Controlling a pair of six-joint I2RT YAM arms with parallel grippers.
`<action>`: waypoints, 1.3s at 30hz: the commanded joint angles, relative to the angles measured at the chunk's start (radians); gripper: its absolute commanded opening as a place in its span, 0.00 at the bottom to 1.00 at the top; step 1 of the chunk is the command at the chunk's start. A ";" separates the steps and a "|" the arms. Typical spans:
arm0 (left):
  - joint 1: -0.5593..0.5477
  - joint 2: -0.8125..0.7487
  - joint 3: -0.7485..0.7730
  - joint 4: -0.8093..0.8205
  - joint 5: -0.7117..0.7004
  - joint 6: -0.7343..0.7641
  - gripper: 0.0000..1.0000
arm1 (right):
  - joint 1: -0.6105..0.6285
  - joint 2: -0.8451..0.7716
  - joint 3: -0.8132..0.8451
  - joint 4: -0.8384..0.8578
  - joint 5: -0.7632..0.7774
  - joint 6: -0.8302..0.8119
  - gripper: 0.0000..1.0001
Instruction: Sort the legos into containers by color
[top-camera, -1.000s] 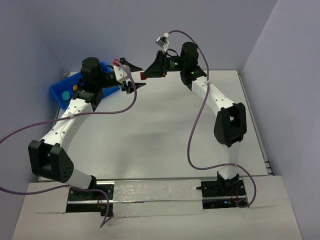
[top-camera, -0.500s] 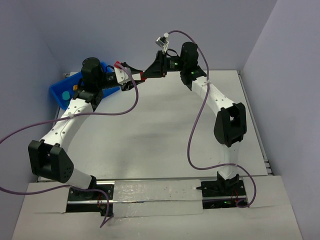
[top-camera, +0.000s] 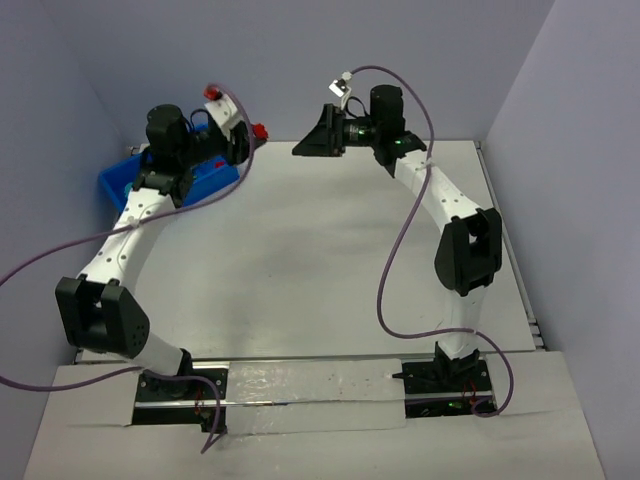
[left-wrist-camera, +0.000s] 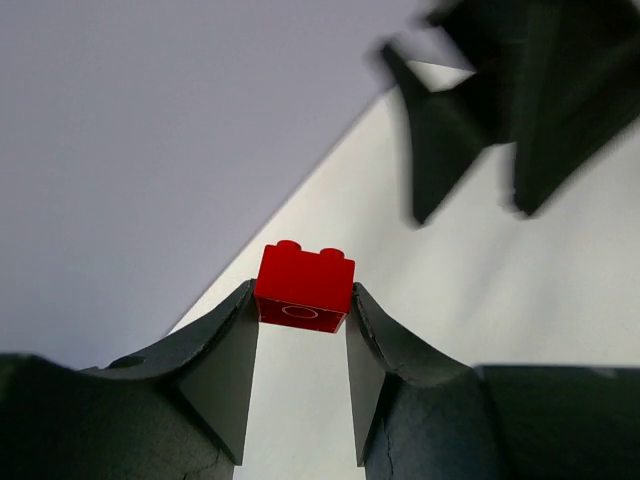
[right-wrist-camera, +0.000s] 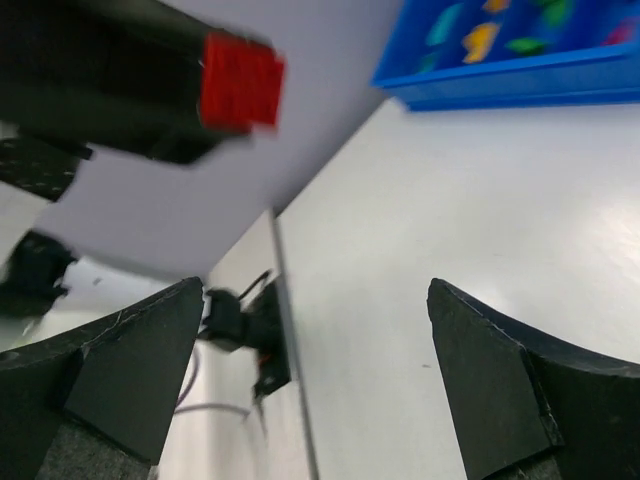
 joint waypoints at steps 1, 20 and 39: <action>0.090 0.140 0.206 -0.139 -0.239 -0.237 0.00 | -0.092 -0.138 0.019 -0.184 0.202 -0.220 1.00; 0.217 0.753 0.684 -0.270 -0.651 -0.449 0.00 | -0.164 -0.337 -0.135 -0.410 0.450 -0.573 1.00; 0.258 0.797 0.647 -0.339 -0.531 -0.420 0.22 | -0.164 -0.289 -0.088 -0.431 0.505 -0.624 1.00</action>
